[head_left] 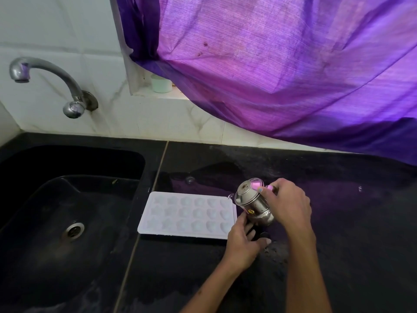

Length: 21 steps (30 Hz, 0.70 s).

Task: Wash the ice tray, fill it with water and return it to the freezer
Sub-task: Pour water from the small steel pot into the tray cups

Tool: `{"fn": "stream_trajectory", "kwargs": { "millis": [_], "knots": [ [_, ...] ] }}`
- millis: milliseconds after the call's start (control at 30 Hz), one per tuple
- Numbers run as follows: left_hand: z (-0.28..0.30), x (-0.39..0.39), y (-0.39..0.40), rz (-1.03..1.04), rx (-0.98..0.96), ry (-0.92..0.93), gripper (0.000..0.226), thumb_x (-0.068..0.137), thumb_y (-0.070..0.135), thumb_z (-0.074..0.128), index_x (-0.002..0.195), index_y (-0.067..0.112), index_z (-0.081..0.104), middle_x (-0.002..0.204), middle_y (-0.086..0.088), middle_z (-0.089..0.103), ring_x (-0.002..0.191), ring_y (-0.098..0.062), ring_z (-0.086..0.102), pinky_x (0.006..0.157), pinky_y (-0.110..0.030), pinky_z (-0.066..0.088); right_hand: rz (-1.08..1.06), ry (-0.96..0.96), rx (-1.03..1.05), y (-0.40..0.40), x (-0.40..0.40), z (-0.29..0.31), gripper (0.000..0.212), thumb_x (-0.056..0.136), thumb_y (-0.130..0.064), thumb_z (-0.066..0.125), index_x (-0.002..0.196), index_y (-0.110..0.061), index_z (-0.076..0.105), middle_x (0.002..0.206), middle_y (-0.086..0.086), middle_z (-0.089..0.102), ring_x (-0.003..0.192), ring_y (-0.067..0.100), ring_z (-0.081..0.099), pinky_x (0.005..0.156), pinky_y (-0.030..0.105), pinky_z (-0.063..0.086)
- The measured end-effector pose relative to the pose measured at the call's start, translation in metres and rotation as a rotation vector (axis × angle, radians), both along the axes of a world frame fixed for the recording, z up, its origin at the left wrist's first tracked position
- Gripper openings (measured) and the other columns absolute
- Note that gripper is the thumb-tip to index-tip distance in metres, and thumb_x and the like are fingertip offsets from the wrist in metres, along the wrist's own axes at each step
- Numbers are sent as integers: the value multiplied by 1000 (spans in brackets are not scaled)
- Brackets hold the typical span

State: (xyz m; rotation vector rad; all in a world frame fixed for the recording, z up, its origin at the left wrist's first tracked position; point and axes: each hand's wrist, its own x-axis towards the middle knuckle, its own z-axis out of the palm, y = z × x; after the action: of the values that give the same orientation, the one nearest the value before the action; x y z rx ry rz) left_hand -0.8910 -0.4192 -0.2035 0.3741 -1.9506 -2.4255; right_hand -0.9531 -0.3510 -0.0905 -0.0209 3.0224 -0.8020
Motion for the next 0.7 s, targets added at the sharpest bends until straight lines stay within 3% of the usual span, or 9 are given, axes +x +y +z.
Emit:
{"fn": "stream_trajectory", "kwargs": {
  "millis": [200,300,467,700],
  "knots": [
    [2,-2,1,5,-1,-17,69,76,-14,65,132,19,40,111,19,55,96,20,51,90,-5,41,-9,7,7,0,-1,-1,30,92,-45,57,106,-19,61,106,6,64,99,29,57,71,32,35],
    [2,-2,1,6,-14,-27,69,76,-13,66,131,19,42,112,19,55,107,8,51,97,-11,39,-8,19,5,0,-1,-3,28,92,-44,57,105,-19,61,104,5,64,96,27,57,70,32,37],
    [3,0,-1,6,-24,-40,69,75,-12,67,134,15,42,112,20,56,103,11,50,98,-11,39,-9,26,5,0,-1,-8,28,91,-46,57,104,-21,61,103,4,64,97,29,58,72,33,40],
    [8,7,-6,2,-92,-29,78,74,-7,70,141,17,36,117,21,52,119,-1,47,106,-21,37,-15,7,-71,6,2,-8,29,91,-47,55,98,-20,62,96,1,64,92,25,57,71,32,34]
  ]
}}
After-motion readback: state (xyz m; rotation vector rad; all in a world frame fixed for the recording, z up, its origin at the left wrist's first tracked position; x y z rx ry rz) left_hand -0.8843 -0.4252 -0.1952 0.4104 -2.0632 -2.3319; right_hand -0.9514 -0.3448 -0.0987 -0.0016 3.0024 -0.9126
